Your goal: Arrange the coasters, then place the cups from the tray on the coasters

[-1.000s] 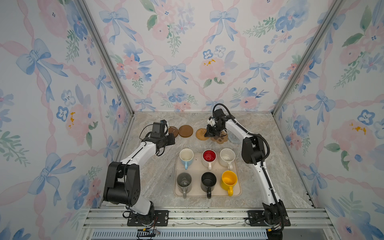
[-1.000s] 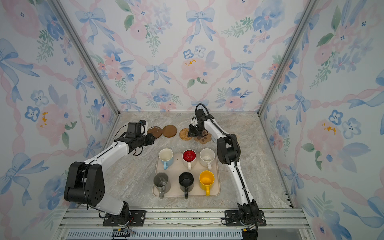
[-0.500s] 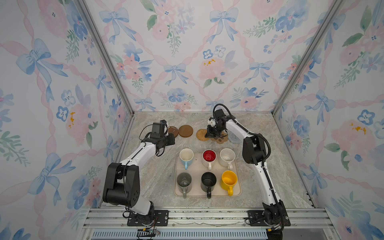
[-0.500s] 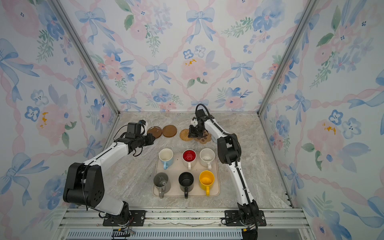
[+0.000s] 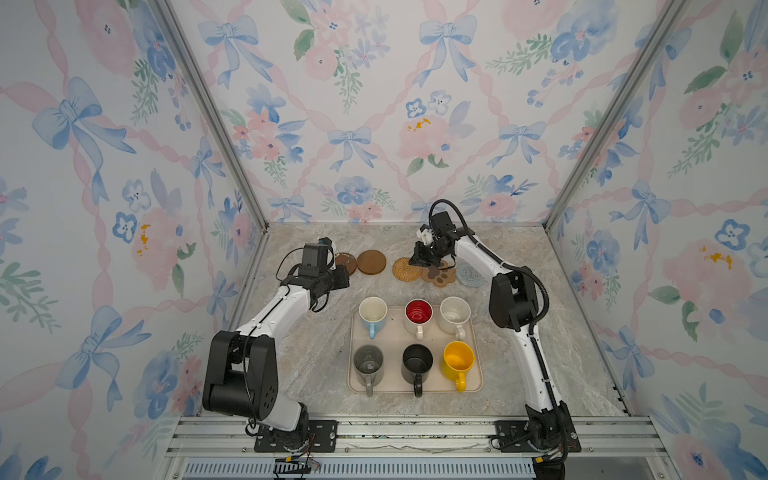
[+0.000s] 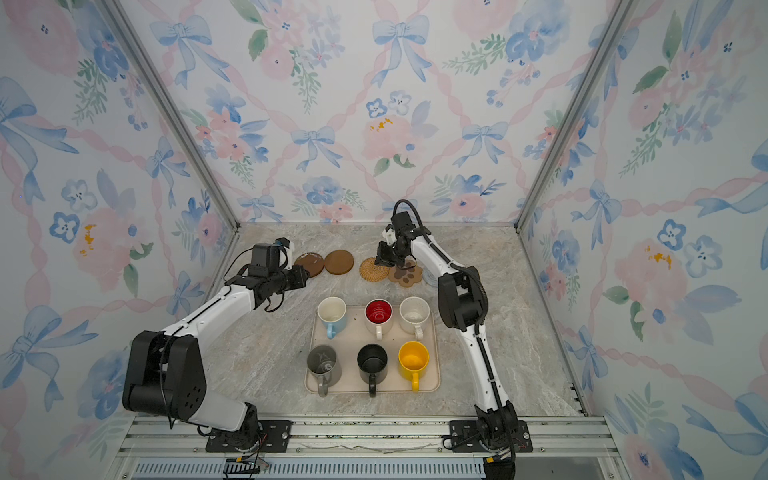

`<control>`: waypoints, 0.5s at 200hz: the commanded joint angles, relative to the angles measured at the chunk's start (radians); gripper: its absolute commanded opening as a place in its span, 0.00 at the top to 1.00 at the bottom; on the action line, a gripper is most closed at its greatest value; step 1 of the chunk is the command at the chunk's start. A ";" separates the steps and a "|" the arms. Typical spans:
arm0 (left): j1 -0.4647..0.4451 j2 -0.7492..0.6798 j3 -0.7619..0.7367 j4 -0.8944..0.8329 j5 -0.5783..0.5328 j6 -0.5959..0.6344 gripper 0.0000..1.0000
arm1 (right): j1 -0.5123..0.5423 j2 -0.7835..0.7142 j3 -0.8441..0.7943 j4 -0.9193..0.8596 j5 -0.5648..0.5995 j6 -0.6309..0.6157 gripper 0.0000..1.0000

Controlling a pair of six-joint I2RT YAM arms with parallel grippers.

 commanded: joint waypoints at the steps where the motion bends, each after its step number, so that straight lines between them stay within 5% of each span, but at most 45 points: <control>1: 0.002 -0.004 0.054 0.004 0.014 0.000 0.84 | -0.007 -0.066 -0.022 0.021 -0.012 0.014 1.00; 40: 0.003 0.152 0.254 0.000 0.102 0.036 0.83 | -0.011 -0.169 -0.142 0.056 0.008 0.000 1.00; 100: 0.001 0.580 0.715 -0.124 0.199 0.050 0.79 | -0.043 -0.430 -0.515 0.190 0.041 0.010 1.00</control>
